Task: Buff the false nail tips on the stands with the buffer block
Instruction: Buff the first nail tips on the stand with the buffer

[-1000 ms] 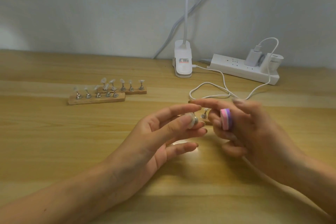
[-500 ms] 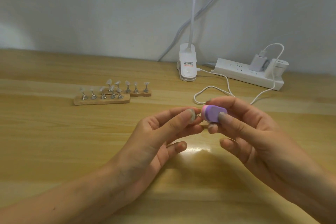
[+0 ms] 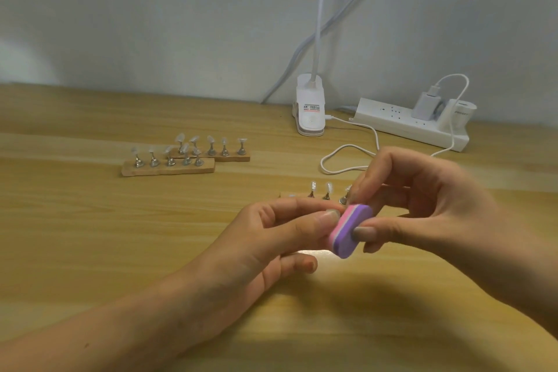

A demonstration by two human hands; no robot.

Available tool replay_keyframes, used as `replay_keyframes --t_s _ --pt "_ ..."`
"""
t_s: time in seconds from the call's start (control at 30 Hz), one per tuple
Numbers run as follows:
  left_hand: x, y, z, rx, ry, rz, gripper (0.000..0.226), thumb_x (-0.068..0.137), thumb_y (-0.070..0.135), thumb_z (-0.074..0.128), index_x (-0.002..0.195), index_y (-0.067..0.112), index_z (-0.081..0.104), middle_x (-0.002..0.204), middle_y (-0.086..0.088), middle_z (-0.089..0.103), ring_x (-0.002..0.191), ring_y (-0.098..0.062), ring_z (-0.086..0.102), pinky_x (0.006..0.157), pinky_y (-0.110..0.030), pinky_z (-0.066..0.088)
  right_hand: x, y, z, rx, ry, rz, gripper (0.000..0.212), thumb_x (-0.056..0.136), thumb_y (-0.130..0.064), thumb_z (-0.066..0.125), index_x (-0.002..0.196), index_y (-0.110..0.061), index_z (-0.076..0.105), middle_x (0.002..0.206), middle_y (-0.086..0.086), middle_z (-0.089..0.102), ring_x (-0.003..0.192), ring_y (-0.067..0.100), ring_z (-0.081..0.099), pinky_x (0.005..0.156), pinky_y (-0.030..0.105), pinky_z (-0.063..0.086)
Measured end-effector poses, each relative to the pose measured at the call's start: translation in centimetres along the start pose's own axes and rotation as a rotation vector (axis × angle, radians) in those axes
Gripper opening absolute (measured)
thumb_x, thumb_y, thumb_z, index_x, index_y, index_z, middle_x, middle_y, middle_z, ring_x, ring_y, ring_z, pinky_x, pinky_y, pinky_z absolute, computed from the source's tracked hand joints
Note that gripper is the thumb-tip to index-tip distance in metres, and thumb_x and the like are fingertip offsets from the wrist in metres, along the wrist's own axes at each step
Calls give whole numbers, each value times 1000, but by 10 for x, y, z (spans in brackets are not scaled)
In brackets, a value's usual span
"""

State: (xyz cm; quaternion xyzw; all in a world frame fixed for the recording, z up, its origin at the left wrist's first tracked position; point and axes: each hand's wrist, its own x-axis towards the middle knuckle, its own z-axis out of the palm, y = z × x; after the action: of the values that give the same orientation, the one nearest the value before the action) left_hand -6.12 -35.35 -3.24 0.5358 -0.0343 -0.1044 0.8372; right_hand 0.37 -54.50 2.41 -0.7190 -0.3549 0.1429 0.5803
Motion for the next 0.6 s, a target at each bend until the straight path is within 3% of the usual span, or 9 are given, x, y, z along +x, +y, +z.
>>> replay_keyframes --t_s 0.13,0.3,0.43,0.6 --pt "0 1 -1 -10 -53 -20 32 73 37 86 100 20 80 90 4 75 75 -2 68 59 -13 49 -2 -3 1 8 -11 -30 29 57 -20 84 75 -10 65 81 6 70 71 24 71 55 25 57" --pt "1 2 -1 -50 -90 -44 40 70 40 87 102 19 79 93 1 76 79 -3 69 61 -14 51 -2 4 -1 32 8 -48 27 59 -23 85 75 -14 66 84 7 70 70 32 70 51 26 56" --pt "0 3 -1 -84 -90 -35 39 66 41 89 98 21 80 91 3 76 79 -4 70 62 -14 52 -1 9 -9 180 -155 -76 25 73 -22 87 88 -17 68 91 5 68 77 22 72 65 28 60" --pt "0 4 0 -117 -60 -24 47 60 41 92 100 20 80 92 -1 77 83 -8 73 57 -14 51 3 6 -22 283 -150 -45 28 68 -36 90 88 -25 75 93 -4 68 85 10 70 72 22 59"
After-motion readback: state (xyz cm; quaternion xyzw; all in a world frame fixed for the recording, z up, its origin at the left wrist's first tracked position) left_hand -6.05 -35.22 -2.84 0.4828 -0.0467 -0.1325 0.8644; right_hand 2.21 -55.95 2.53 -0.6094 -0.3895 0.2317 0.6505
